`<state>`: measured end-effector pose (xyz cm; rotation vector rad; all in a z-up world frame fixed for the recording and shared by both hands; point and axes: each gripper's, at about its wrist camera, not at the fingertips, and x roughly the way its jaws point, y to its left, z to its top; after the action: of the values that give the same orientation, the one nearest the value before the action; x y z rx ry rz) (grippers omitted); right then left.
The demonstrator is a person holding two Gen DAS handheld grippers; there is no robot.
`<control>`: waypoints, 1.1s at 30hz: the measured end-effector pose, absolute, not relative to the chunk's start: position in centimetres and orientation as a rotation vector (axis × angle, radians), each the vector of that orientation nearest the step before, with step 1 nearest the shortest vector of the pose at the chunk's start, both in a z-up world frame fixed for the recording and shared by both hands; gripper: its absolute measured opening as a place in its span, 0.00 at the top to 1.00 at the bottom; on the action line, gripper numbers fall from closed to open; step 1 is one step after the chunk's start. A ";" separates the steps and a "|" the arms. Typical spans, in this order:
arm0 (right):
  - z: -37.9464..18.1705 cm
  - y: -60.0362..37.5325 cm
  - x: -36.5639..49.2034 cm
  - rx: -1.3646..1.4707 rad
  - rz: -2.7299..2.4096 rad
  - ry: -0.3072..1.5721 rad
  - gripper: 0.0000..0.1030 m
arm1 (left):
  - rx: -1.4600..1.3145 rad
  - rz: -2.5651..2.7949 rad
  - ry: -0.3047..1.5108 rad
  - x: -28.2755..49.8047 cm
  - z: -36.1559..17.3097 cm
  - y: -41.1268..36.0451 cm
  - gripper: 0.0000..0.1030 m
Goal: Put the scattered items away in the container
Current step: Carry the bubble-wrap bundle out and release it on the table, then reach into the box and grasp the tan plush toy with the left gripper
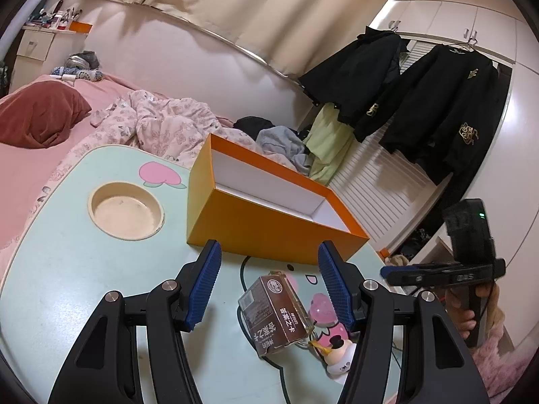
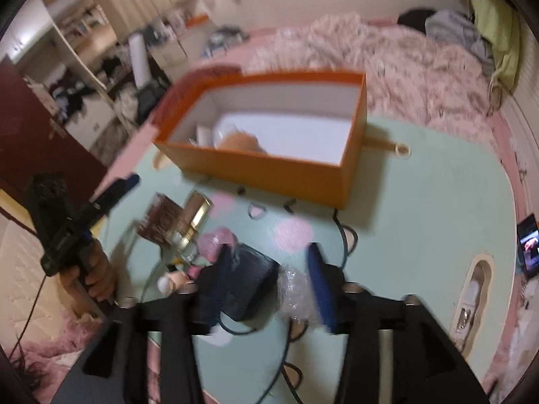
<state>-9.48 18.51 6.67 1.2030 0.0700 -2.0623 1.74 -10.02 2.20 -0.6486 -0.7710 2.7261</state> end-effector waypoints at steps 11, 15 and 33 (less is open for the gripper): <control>3.8 21.1 -4.8 0.781 -2.327 -0.094 0.42 | -0.627 2.709 -0.721 0.8 3.6 -9.6 0.41; 3.5 20.9 -4.6 0.771 -2.292 -0.103 0.38 | -0.699 2.727 -0.545 -2.2 7.9 -8.1 0.41; 3.1 23.6 -5.4 0.783 -2.214 -0.295 0.34 | -1.803 2.440 -0.001 -19.5 3.5 -0.3 0.56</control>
<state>-5.38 23.64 3.07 0.7834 -0.2945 -2.2138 -19.50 -0.30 3.47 -1.8027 -0.0008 2.4402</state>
